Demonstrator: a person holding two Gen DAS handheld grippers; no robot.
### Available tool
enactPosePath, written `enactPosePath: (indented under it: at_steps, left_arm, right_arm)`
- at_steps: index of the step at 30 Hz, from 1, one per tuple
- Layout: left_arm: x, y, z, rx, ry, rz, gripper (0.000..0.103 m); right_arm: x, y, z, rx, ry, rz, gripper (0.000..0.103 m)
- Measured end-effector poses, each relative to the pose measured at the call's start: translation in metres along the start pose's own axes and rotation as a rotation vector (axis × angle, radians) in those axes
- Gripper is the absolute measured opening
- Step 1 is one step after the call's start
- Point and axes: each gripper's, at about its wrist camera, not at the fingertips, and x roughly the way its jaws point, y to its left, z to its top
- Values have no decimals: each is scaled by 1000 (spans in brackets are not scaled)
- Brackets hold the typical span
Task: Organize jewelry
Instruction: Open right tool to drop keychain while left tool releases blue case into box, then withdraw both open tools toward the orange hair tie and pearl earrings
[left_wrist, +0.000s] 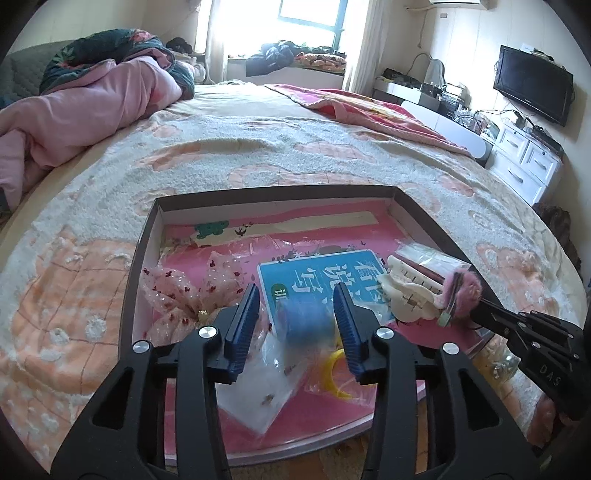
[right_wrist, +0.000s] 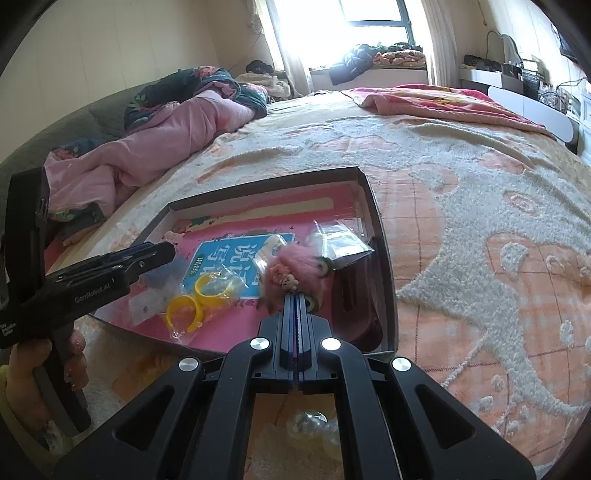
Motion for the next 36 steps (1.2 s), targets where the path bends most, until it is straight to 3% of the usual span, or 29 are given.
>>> enactPosePath:
  at_steps: [10, 11, 19, 22, 36]
  left_arm:
    - [-25, -5, -9, -3, -55, 14, 71]
    - [-28, -6, -9, -1, -63, 14, 72]
    - [-53, -14, -14, 16, -113, 15, 88]
    - [-60, -18, -16, 24, -126, 15, 90]
    - [-78, -21, -36, 14, -124, 13, 91]
  right_arm:
    - [-16, -6, -2, 18, -42, -5, 33]
    - [-19, -6, -3, 18, -49, -7, 40]
    - [-38, -8, -5, 17, -93, -16, 57]
    - [-44, -8, -8, 16, -101, -17, 64]
    - [-62, -8, -22, -2, -97, -30, 67]
